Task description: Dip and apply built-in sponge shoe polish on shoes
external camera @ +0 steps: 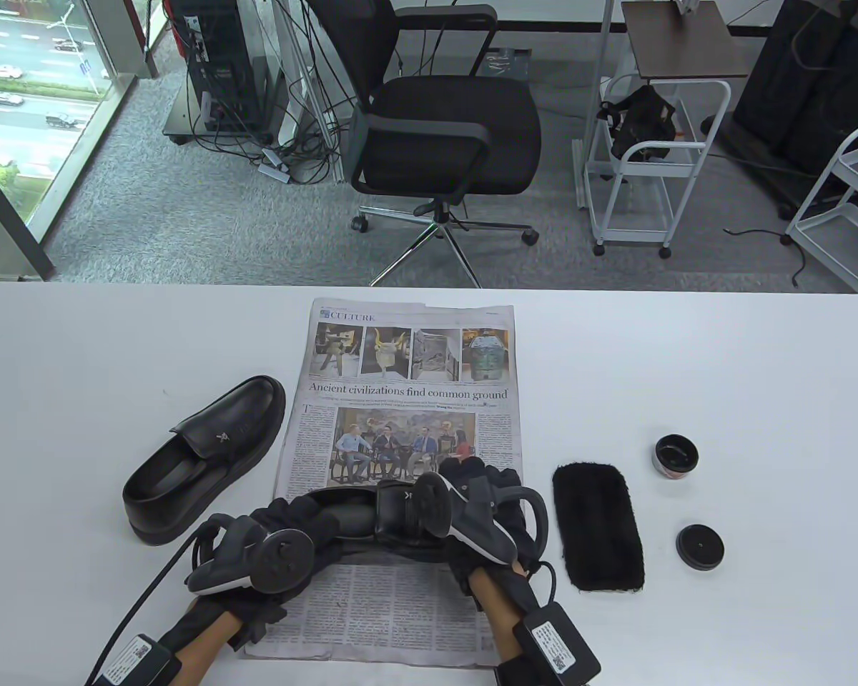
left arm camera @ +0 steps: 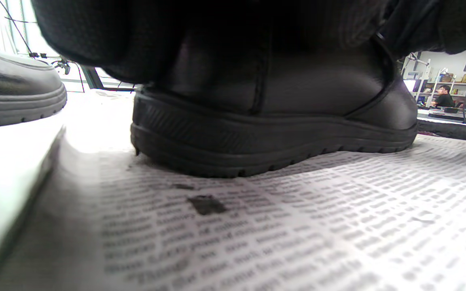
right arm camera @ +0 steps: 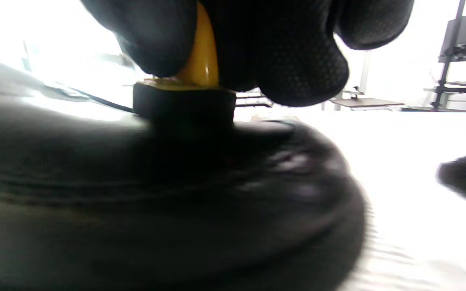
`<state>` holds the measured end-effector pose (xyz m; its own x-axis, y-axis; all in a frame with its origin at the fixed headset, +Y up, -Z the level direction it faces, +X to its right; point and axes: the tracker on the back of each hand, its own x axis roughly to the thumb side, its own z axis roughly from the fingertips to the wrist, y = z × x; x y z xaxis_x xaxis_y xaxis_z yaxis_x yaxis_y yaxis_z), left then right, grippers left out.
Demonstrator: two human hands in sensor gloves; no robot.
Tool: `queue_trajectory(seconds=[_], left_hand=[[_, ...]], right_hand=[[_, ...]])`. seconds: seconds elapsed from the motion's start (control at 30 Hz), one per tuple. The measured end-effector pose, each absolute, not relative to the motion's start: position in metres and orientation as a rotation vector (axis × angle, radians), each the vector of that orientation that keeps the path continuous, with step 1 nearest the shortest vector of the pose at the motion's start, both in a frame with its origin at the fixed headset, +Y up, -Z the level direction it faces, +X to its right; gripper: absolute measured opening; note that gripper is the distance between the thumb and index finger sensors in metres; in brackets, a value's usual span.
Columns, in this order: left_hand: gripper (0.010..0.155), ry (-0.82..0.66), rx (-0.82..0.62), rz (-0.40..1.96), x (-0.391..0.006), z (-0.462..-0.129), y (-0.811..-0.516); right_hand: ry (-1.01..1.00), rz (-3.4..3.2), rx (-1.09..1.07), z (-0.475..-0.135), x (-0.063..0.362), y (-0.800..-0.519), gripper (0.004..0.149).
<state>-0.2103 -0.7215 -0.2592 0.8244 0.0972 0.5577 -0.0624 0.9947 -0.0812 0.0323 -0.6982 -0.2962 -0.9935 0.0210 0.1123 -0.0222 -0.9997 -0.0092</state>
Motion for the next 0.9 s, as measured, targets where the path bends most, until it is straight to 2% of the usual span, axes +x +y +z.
queue_trajectory(seconds=[0.13, 0.33, 0.53, 0.67, 0.73, 0.9], left_hand=[[0.046, -0.596, -0.060, 0.084, -0.210, -0.259, -0.722], [0.045, -0.597, -0.064, 0.086, -0.210, -0.259, -0.722], [0.046, -0.594, -0.062, 0.084, -0.210, -0.259, -0.722], [0.046, -0.596, -0.063, 0.083, -0.210, -0.259, -0.722], [0.046, -0.597, -0.062, 0.084, -0.210, -0.260, -0.722], [0.046, -0.597, -0.062, 0.083, -0.210, -0.260, -0.722]], right_hand=[[0.113, 3.102, 0.065, -0.294, 0.043, -0.695, 0.049], [0.297, 3.081, 0.036, -0.286, 0.046, -0.688, 0.048], [0.485, 2.971, 0.075, -0.278, 0.030, -0.685, 0.049], [0.469, 2.904, 0.161, -0.273, 0.018, -0.683, 0.049], [0.395, 2.842, 0.241, -0.271, 0.011, -0.682, 0.049], [0.002, 2.801, 0.423, -0.270, -0.005, -0.689, 0.048]])
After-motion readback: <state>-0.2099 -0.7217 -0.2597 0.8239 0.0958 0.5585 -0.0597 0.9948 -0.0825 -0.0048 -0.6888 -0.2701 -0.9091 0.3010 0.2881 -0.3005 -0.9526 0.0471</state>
